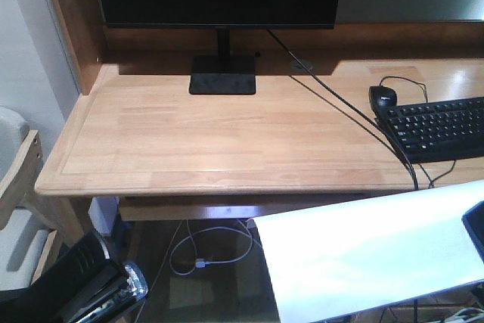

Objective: Grab stapler and paper to desk for stapling
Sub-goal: 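Approach the desk surface in front of the monitor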

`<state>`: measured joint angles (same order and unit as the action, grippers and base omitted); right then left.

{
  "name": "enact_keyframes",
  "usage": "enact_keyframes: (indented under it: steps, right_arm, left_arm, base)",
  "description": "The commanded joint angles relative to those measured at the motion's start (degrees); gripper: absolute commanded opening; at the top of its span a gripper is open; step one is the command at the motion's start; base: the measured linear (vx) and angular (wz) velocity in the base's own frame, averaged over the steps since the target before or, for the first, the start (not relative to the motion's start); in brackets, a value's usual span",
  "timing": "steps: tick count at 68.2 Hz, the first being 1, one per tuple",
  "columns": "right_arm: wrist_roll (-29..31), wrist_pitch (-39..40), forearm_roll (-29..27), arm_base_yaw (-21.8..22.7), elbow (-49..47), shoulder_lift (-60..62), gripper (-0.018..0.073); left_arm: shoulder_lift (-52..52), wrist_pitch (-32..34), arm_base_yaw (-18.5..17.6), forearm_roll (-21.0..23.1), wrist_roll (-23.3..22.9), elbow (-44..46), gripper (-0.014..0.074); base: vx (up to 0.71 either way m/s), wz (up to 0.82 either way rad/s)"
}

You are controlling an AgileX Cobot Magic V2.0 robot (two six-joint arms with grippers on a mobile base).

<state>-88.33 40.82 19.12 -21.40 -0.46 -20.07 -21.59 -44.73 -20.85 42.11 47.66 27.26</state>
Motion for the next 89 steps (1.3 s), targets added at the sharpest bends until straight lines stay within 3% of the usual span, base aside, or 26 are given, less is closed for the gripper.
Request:
enact_keyframes:
  steps: [1, 89]
  right_arm:
    - [0.78, 3.88, -0.39, 0.25, -1.67, -0.33, -0.0002]
    - [0.78, 3.8, -0.39, 0.25, -1.67, -0.33, -0.0002]
  left_arm:
    - [-0.22, 4.65, -0.18, 3.95, 0.03, 2.01, -0.0006]
    - [-0.22, 4.65, -0.18, 3.95, 0.03, 2.01, -0.0006]
  base:
    - [0.22, 0.0]
    - [0.13, 0.0]
